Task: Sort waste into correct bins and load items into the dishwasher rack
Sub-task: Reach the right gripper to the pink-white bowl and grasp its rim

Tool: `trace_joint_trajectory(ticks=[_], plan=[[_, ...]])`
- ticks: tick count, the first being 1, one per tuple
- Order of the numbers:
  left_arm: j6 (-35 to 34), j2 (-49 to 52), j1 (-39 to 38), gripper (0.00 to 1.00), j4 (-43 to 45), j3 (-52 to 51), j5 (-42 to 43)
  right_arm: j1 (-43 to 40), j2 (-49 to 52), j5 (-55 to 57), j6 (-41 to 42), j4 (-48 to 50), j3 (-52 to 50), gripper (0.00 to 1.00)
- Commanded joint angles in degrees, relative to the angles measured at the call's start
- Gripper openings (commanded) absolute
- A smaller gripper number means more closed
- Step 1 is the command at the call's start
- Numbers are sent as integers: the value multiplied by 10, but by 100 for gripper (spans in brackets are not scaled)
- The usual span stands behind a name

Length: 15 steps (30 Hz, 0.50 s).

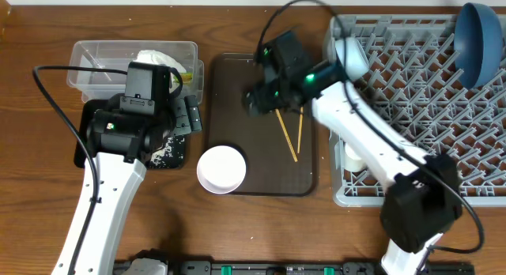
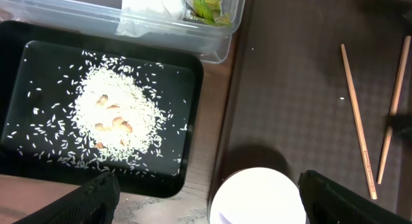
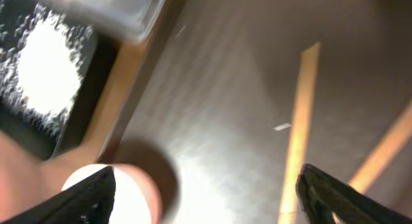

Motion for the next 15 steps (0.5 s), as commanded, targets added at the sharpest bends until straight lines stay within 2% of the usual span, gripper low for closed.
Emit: trace_joint_trajectory(ticks=[1,3,10,15], plan=[[1,-4,2,92,-1,7,-5,32,21,-74,31,9,-39,81],[1,-4,2,91,-1,7,-5,46,28,-86,42,16,-55,75],[1,-4,2,92,-1,7,-5,84,60,-89,80,27,-79,65],[1,-4,2,92,-1,7,-5,91,77,-88,80,22,-79,50]])
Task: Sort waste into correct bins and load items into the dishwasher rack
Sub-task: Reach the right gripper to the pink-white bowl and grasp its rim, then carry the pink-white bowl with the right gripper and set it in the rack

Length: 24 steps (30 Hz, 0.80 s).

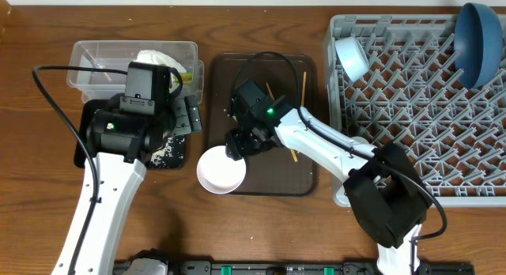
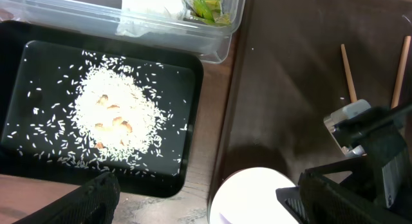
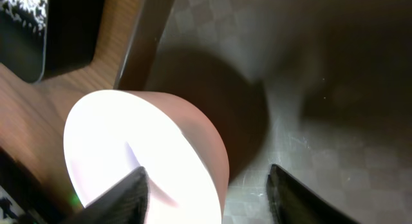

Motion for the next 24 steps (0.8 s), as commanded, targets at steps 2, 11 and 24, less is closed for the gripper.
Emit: trace_joint_trajectory(ticks=[2,11,24], plan=[[1,-4,2,91,-1,7,-5,7,22,-6,17,-12,-1,46],[1,-4,2,92,-1,7,-5,8,29,-5,24,-29,-1,13],[1,-4,2,91,-1,7,-5,-91,-66,56,24,-89,26,1]])
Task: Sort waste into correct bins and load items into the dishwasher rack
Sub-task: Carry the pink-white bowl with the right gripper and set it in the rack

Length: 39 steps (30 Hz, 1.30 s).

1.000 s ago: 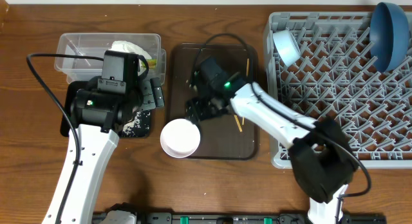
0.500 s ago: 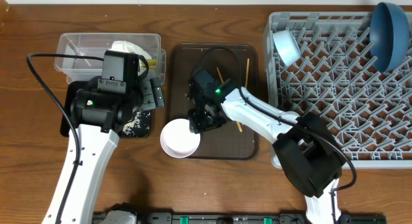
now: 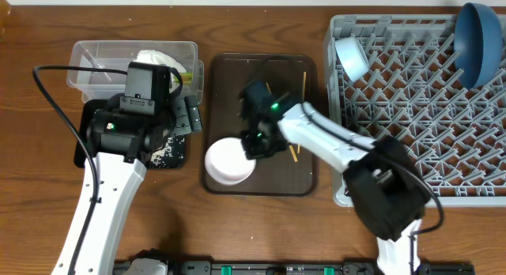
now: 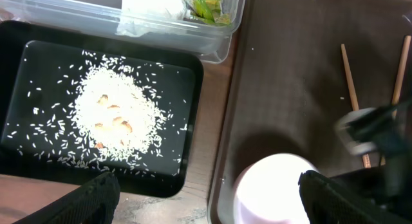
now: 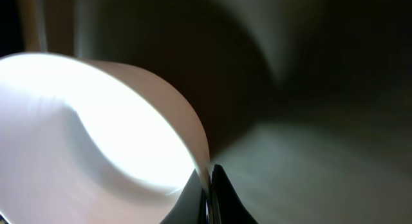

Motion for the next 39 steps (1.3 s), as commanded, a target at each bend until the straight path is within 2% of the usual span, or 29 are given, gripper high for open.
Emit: trace_joint_trajectory(ticks=[1,10,13,17,21,30,34,39], plan=[[1,-4,2,92,-1,7,-5,-67,-91,70,1,-24,33,1],[1,-4,2,91,-1,7,-5,-207,-271,451,59,-125,47,1],[1,-3,2,91,-1,7,-5,-226,-289,594,69,-164,47,1],[1,-4,2,91,-1,7,-5,-230,-273,713,71,-199,47,1],[1,-4,2,92,-1,7,-5,-229,-236,755,70,-206,47,1],[1,-4,2,92,-1,7,-5,-219,-122,810,-46,-203,47,1],[1,-4,2,91,-1,7,-5,-199,-83,864,-71,-199,47,1],[1,-4,2,91,-1,7,-5,-174,-65,871,-101,-167,47,1]])
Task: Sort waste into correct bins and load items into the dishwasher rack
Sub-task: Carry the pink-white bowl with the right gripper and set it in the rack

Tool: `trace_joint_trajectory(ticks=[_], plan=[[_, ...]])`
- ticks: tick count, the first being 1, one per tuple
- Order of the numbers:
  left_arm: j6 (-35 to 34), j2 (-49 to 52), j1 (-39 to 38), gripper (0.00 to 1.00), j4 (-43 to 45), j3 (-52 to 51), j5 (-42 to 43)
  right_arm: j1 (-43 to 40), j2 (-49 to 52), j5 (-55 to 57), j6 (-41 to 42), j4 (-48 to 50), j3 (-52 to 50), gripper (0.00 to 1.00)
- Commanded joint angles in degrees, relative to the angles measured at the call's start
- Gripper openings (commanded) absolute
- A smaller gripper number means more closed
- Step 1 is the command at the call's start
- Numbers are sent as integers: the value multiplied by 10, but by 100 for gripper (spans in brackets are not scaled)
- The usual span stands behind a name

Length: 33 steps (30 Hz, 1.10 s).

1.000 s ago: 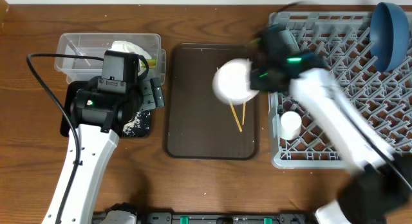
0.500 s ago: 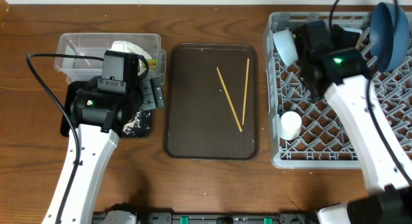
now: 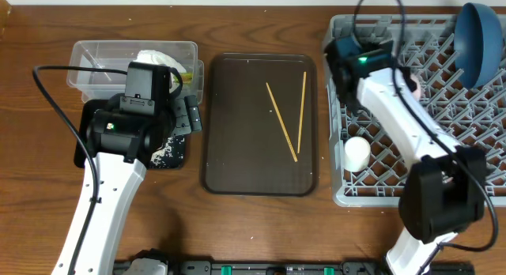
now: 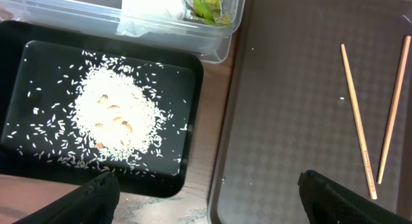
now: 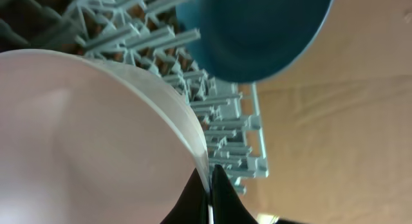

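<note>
A white bowl (image 5: pixel 84 134) fills the left of the right wrist view, and my right gripper (image 5: pixel 209 169) is shut on its rim. Overhead, that gripper (image 3: pixel 356 60) sits over the far left corner of the grey dishwasher rack (image 3: pixel 443 141), with the arm hiding most of the bowl. A blue bowl (image 3: pixel 478 38) stands in the rack's far right corner. Two wooden chopsticks (image 3: pixel 286 121) lie on the brown tray (image 3: pixel 229 148). My left gripper (image 4: pixel 206 208) hangs open over the gap between the black rice tray (image 4: pixel 38 69) and the brown tray.
A clear bin (image 3: pixel 103 58) holding tissue and a green wrapper stands at the far left, behind the black tray. A white cup (image 3: pixel 356 152) sits in the rack's front left part. Rack tines (image 5: pixel 219 89) lie close under the held bowl.
My right gripper, then shut on the white bowl's rim at the brown tray's front left, is now over the rack's far left corner with the bowl. The tray holds only chopsticks. Left arm unmoved.
At first my right gripper was open above the brown tray near the chopsticks, with the white bowl at the tray's front left corner. Then it was open at the bowl's rim, then shut on the rim. Now the bowl is over the rack.
</note>
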Motion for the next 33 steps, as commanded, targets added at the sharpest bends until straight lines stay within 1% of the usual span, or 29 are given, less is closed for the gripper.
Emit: trace_joint_trajectory(ticks=[1,6,9,15,22,23,24,25,26,28,33], plan=[[1,-4,2,91,-1,7,-5,24,8,33,-44,13,-1,1],[1,-4,2,91,-1,7,-5,39,13,32,-79,15,-1,1],[1,-3,2,92,-1,7,-5,39,20,11,-92,14,-1,1],[1,-4,2,91,-1,7,-5,50,23,-23,-92,-8,-1,1],[1,-4,2,91,-1,7,-5,77,23,-24,-92,-23,-1,2],[1,-4,2,91,-1,7,-5,82,23,-24,-92,-24,-1,5],[1,-4,2,91,-1,7,-5,86,23,-24,-92,-26,-1,12],[1,-4,2,92,-1,7,-5,91,23,-24,-92,-28,-1,21],[1,-4,2,91,-1,7,-5,95,23,-24,-92,-30,-1,34],[1,-4,2,91,-1,7,-5,103,23,-24,-92,-31,-1,49],[1,-4,2,92,-1,7,-5,120,23,-23,-92,-30,0,73]])
